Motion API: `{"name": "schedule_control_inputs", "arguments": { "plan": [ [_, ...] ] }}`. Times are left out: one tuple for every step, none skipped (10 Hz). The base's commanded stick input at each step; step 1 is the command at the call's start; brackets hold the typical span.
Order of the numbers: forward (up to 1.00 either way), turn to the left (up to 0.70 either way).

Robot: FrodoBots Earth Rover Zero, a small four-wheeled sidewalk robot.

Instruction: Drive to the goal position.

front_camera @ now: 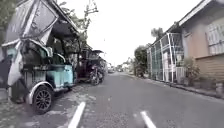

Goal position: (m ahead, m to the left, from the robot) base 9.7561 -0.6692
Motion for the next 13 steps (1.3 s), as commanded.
{"name": "schedule_control_inputs", "arguments": {
  "plan": [
    [0.69,0.00],
    [0.69,0.00],
    [0.68,0.00],
    [0.68,0.00],
    [0.67,0.00],
    [0.61,0.00],
    [0.56,0.00],
    [0.53,0.00],
    [0.49,0.00],
    [0.42,0.00],
    [0.36,0.00],
    [0.36,0.00],
    [0.36,0.00]
  ]
}}
